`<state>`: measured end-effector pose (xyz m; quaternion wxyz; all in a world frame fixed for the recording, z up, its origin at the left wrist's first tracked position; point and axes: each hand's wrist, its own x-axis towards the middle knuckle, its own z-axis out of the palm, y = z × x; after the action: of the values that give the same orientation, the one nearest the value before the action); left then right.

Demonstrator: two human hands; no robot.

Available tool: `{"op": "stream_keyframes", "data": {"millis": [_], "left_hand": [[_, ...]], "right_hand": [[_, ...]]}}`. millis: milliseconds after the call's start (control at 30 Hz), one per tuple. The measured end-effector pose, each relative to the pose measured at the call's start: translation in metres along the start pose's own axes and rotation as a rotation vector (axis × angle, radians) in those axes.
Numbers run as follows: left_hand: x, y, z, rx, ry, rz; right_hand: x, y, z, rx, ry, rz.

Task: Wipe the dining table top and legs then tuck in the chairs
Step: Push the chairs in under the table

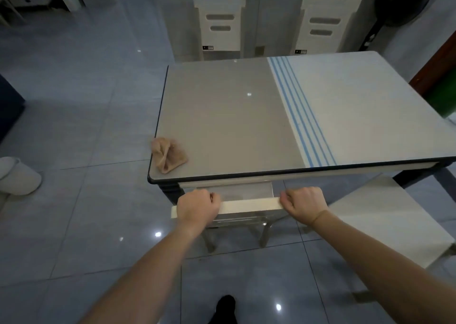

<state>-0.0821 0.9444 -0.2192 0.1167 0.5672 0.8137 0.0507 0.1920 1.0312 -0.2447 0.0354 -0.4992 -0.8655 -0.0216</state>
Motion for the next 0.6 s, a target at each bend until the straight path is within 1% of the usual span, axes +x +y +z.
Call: {"op": "stream_keyframes", "data": {"millis": [100,233,367,433,500,600], "left_hand": [[0.01,0.012,0.005,0.021,0.026,-0.013],[0.016,0.03,0.01,0.026,0.003,-0.033],[0.017,0.035,0.011,0.031,0.01,-0.017],[0.017,0.035,0.011,0.042,0.016,0.01],[0.015,0.035,0.011,0.065,0.014,0.043],[0.012,0.036,0.008,0.03,0.018,0.037]], "right_hand": [[0.012,0.014,-0.001,0.031,0.003,0.002],[0.02,0.034,-0.001,0.03,0.002,-0.023],[0.024,0.037,0.002,-0.006,0.104,-0.029],[0.024,0.038,0.003,0.011,0.089,-0.013],[0.022,0.036,-0.002,0.01,0.029,0.012],[0.02,0.03,-0.011,0.046,-0.044,0.035]]}}
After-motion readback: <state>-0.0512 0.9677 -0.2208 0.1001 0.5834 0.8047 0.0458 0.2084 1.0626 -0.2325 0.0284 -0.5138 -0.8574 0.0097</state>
